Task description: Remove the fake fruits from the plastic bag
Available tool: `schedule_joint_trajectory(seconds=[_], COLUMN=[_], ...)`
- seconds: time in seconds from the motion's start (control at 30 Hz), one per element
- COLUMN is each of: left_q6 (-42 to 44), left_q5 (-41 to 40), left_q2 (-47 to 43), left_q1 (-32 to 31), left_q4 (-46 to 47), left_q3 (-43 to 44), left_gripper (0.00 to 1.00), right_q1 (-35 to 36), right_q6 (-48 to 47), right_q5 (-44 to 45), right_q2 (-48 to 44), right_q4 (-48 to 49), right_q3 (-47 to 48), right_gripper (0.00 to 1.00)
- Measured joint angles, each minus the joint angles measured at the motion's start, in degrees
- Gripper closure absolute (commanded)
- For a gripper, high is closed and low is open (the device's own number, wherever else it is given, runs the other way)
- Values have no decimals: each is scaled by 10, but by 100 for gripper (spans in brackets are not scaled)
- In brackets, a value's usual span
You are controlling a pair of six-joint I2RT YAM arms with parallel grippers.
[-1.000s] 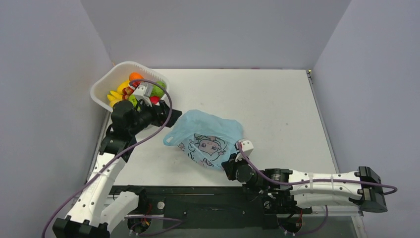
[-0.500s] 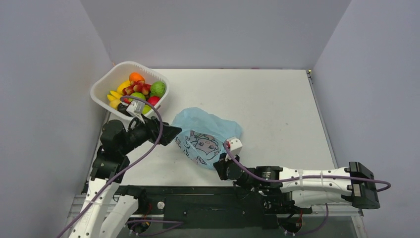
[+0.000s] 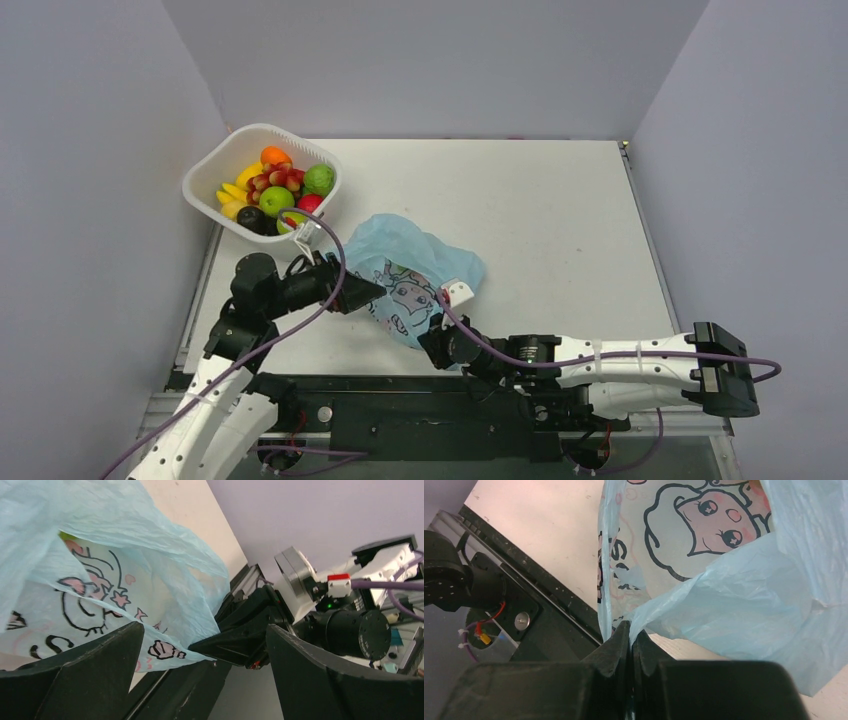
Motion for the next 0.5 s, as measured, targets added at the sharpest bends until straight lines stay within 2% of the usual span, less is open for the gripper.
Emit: schedule_joint_trajectory(seconds=[0.2,0.33,0.5], left_q6=[14,46,56], left_q5=[-70,-142,-207], left_q2=[22,74,133], left_q1=[-114,-198,-243], left_q4=[7,8,34], left_q3=[0,7,-1], left_gripper=[15,18,19], right_q1=[3,8,14], right_q6=[1,-4,-6], right_q5=[-22,-42,-59], right_q2=[0,0,0], right_q4=[17,33,39], right_q3=[0,-7,-28], right_gripper=[100,100,100])
